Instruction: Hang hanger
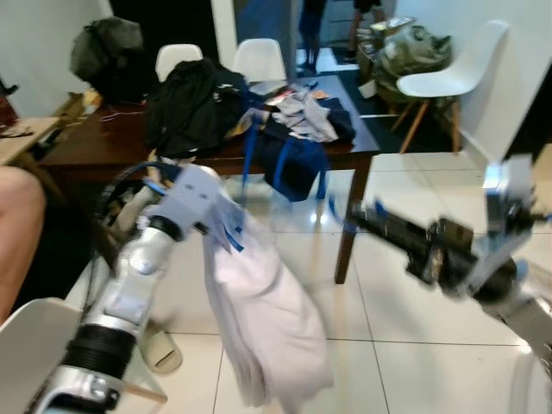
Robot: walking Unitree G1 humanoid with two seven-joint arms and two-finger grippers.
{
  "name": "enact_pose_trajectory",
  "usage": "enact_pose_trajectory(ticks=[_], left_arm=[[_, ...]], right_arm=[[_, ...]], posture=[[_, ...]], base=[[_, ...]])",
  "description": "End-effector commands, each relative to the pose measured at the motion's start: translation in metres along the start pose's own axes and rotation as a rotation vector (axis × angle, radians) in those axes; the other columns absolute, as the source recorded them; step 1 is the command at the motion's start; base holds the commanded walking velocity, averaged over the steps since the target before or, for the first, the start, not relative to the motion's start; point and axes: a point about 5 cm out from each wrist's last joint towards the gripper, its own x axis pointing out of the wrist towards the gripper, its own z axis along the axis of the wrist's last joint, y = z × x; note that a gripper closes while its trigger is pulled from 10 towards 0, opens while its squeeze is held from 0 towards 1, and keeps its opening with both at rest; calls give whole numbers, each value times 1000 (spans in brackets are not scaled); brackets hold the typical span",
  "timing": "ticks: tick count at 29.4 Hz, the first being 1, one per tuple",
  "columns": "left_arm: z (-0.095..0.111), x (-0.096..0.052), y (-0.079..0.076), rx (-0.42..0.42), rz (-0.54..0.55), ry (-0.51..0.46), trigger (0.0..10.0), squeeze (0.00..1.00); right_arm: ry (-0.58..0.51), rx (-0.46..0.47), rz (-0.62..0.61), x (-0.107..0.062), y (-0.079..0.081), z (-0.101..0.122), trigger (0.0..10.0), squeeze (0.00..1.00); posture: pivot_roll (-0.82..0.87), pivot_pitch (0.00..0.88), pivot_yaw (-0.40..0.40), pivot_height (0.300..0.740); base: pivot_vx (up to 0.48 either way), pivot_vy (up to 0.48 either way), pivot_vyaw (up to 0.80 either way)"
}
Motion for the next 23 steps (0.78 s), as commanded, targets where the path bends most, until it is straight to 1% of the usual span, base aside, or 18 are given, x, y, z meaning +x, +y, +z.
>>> enact_pose_trajectory(ticks=[1,2,3,4,6,7,9,10,12,13,14,16,17,18,19,20,21,23], left_arm=[[2,1,-10,4,-32,-14,0,0],[4,3,-23,-16,-67,-19,0,0],[4,3,-23,-16,-67,-19,0,0],[7,4,-32,-29,-90,-27,0,0],[7,4,-32,-29,-90,-27,0,0],[10,5,-36,-45,-97,-35,0,0],[10,5,-36,-45,-97,-35,0,0],[10,7,-29,-52,-77,-33,0,0],[5,8,-2,-53,1,-14,0,0],[3,8,12,-52,45,-3,0,0],[2,7,30,-87,110,9,0,0],[2,7,30,-87,110,9,0,0],[1,6,41,-113,151,14,0,0],[2,6,56,-189,215,18,3412,0],[2,6,56,-189,215,18,3412,0],[2,6,70,-277,277,29,10000,0],[2,6,70,-277,277,29,10000,0],[12,14,86,-362,304,16,10000,0]], right_arm=[[-24,76,-48,8,-2,-9,0,0],[-39,110,-70,16,1,-17,0,0],[-39,110,-70,16,1,-17,0,0],[-54,140,-93,21,2,-21,0,0],[-54,140,-93,21,2,-21,0,0],[-82,145,-171,22,-7,-21,0,0],[-82,145,-171,22,-7,-21,0,0],[-100,118,-345,14,-32,-17,0,0],[5,-44,-696,-17,-79,-15,0,0],[53,-104,-816,-32,-93,-15,0,0],[100,-137,-893,-44,-102,-17,4353,0],[100,-137,-893,-44,-102,-17,4353,0],[121,-146,-933,-51,-106,-18,4353,0],[158,-167,-963,-57,-109,-21,10000,0],[158,-167,-963,-57,-109,-21,10000,0],[177,-167,-984,-60,-110,-26,10000,0],[177,-167,-984,-60,-110,-26,10000,0],[212,-173,-1018,-62,-112,-36,10000,0]], posture=[[-115,42,69,736],[-117,42,73,736],[-117,42,73,736],[-118,41,74,736],[-118,41,74,736],[-118,41,79,736],[-118,41,79,736],[-116,41,82,736],[-110,41,79,736],[-107,41,79,736],[-97,41,73,736],[-97,41,73,736],[-97,41,73,736],[-88,42,70,736],[-88,42,70,736],[-82,41,67,736],[-82,41,67,736],[-72,39,65,736]], base=[[0,0,0],[0,0,0],[0,0,0],[0,0,0],[0,0,0],[0,0,0],[0,0,0],[0,0,0],[0,0,0],[0,0,0],[0,0,0],[0,0,0],[0,0,0],[0,0,0],[0,0,0],[0,0,0],[0,0,0],[0,0,0]])
